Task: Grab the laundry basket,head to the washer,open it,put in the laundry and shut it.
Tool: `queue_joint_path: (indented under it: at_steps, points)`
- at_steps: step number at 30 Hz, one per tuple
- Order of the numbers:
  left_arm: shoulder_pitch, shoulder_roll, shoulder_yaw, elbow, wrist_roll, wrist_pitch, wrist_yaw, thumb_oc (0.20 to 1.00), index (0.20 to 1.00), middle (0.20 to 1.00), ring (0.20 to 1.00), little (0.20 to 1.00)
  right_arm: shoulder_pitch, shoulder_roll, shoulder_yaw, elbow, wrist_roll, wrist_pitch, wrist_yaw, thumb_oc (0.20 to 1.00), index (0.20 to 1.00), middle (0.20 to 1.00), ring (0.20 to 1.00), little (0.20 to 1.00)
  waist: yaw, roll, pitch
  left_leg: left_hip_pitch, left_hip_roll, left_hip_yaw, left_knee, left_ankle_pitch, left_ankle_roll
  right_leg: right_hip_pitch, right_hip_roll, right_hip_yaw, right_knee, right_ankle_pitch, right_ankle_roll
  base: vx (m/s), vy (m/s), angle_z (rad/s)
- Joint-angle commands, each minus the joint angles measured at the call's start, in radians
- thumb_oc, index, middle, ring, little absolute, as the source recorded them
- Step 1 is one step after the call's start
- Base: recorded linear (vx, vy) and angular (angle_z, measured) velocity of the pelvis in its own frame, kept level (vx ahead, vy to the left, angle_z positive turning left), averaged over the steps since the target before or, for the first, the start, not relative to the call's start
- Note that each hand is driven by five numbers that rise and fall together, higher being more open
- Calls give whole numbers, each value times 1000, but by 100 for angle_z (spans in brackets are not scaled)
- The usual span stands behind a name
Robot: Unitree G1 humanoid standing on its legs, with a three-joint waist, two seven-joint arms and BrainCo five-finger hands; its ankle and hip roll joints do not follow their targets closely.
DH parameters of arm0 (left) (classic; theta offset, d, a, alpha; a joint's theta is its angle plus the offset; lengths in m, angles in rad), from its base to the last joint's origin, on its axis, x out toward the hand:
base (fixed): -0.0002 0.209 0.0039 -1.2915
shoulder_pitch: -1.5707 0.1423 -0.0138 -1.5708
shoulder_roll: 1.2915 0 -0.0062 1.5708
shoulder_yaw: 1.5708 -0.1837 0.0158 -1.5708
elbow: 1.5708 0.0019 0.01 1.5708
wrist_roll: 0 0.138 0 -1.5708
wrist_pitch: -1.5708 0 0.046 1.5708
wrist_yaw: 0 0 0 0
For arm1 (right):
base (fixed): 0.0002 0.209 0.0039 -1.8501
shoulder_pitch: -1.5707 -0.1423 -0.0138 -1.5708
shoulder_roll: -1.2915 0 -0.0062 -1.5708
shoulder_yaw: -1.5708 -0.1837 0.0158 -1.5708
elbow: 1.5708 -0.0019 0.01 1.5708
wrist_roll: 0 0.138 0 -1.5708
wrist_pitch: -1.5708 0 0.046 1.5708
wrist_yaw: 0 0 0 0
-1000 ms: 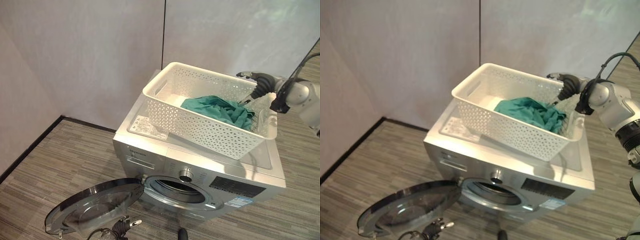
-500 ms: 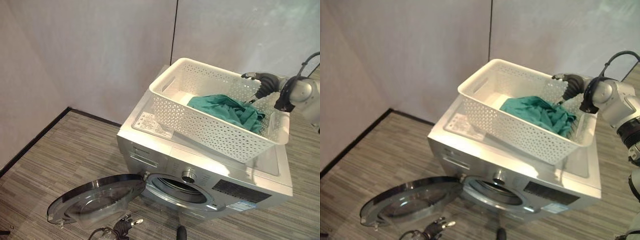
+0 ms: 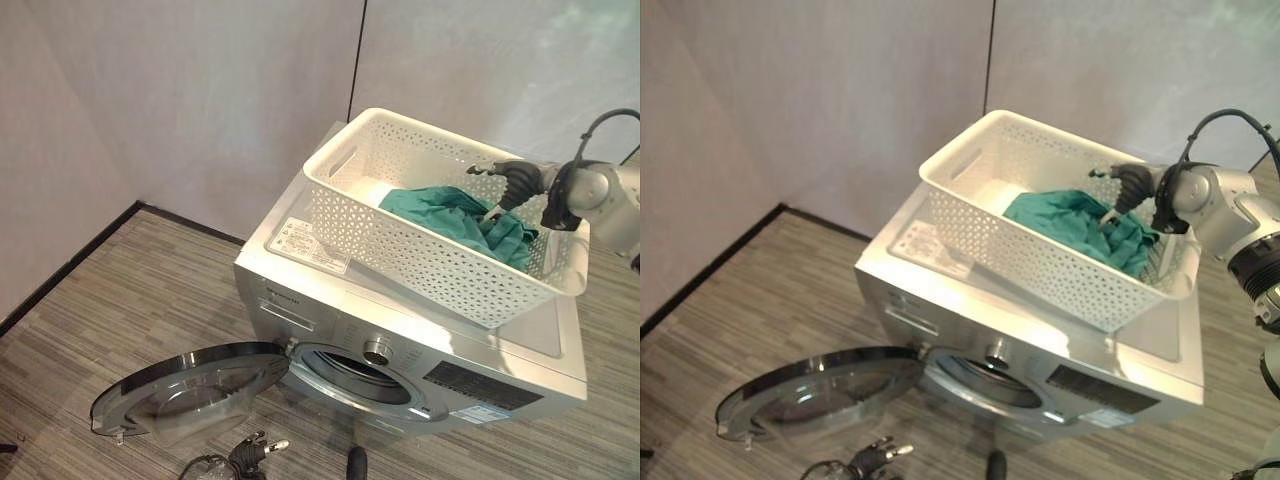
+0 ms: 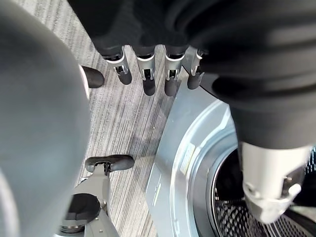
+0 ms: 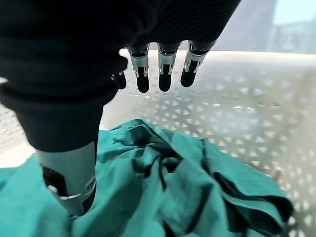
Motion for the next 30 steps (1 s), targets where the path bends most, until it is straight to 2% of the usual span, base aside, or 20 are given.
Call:
queue_joint_path:
  at_steps: [1, 15, 24, 30]
  points:
    - [-67, 20, -71, 51, -9, -24, -19, 1000, 1000, 1000, 1000, 1000, -91, -42, -16, 80, -6, -2, -41, 1000, 1000, 1000, 1000, 1000, 32, -71, -11, 31, 11, 36, 6, -2, 18, 69, -69, 12, 63, -141, 58, -2, 50, -9]
    - [-16, 32, -27, 42, -17, -33, -17, 1000, 1000, 1000, 1000, 1000, 17, 33, -32, 127, -102, 8, 33, 1000, 1000, 1000, 1000, 1000, 33, -55, -7, 53, -9, 67, 6, -24, 37, 40, -88, 60, 70, -121, 72, -4, 34, -14]
    - [17, 34, -51, 5, -22, -30, -30, 1000, 1000, 1000, 1000, 1000, 61, 57, -34, 152, -142, 13, 46, 1000, 1000, 1000, 1000, 1000, 53, -42, 21, 14, -6, 39, 6, 1, 33, 30, -85, 34, 68, -129, 65, -2, -7, 3]
    - [13, 41, -63, -6, -17, -34, -24, 1000, 1000, 1000, 1000, 1000, 69, 63, -10, 170, -164, 13, 54, 1000, 1000, 1000, 1000, 1000, 69, -46, 36, -33, -4, 12, 6, 22, 28, 12, -80, 13, 55, -127, 61, -15, -19, 16]
